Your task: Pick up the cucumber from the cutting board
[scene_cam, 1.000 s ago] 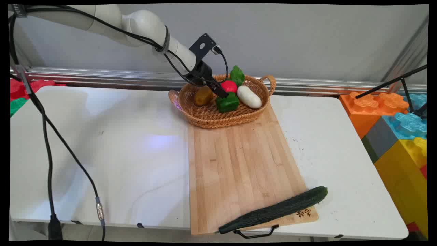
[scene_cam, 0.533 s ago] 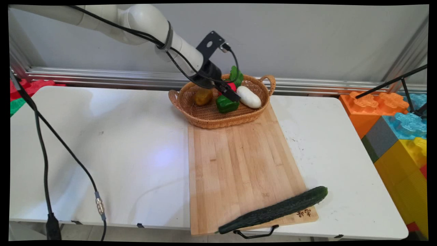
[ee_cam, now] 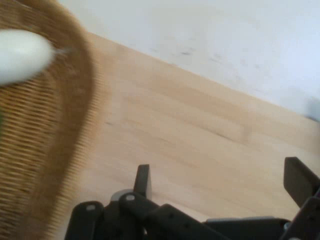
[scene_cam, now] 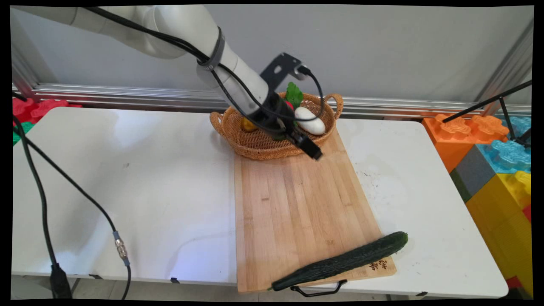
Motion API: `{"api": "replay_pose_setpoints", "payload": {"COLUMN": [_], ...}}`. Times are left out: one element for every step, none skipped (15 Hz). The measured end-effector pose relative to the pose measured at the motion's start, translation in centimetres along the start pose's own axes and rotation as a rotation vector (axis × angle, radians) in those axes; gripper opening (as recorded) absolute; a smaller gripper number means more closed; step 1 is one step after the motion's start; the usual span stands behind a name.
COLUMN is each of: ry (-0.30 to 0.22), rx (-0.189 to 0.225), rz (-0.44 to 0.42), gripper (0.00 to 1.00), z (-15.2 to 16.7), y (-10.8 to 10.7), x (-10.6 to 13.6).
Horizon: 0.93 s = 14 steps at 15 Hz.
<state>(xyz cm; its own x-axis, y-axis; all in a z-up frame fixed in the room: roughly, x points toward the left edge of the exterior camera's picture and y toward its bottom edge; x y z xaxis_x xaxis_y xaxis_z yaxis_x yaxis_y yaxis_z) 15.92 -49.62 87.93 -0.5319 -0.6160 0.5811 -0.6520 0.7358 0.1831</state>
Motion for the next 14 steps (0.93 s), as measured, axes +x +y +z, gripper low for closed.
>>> {"api": "replay_pose_setpoints", "payload": {"ry": [-0.016, -0.030, -0.042, -0.049, -0.059, -0.070, -0.080, -0.089, -0.097, -0.104, -0.109, -0.111, -0.115, -0.117], "rx": [-0.023, -0.043, -0.061, -0.072, -0.088, -0.107, -0.125, -0.140, -0.157, -0.173, -0.185, -0.192, -0.203, -0.209], "rz": [-0.014, -0.027, -0.038, -0.045, -0.056, -0.066, -0.074, -0.081, -0.088, -0.093, -0.097, -0.099, -0.101, -0.100], "gripper": [1.00, 1.00, 1.00, 1.00, 1.00, 1.00, 1.00, 1.00, 1.00, 1.00, 1.00, 1.00, 1.00, 1.00], "z": [0.0, 0.1, 0.2, 0.3, 0.5, 0.9, 1.2, 1.6, 2.0, 2.4, 2.8, 3.1, 3.7, 4.1], "y": [1.3, 2.5, 3.5, 4.1, 5.0, 6.0, 6.9, 7.6, 8.5, 9.3, 9.9, 10.2, 10.9, 11.3], "x": [-0.3, -0.6, -0.9, -1.1, -1.5, -1.9, -2.3, -2.7, -3.1, -3.5, -3.8, -4.0, -4.4, -4.7]}}
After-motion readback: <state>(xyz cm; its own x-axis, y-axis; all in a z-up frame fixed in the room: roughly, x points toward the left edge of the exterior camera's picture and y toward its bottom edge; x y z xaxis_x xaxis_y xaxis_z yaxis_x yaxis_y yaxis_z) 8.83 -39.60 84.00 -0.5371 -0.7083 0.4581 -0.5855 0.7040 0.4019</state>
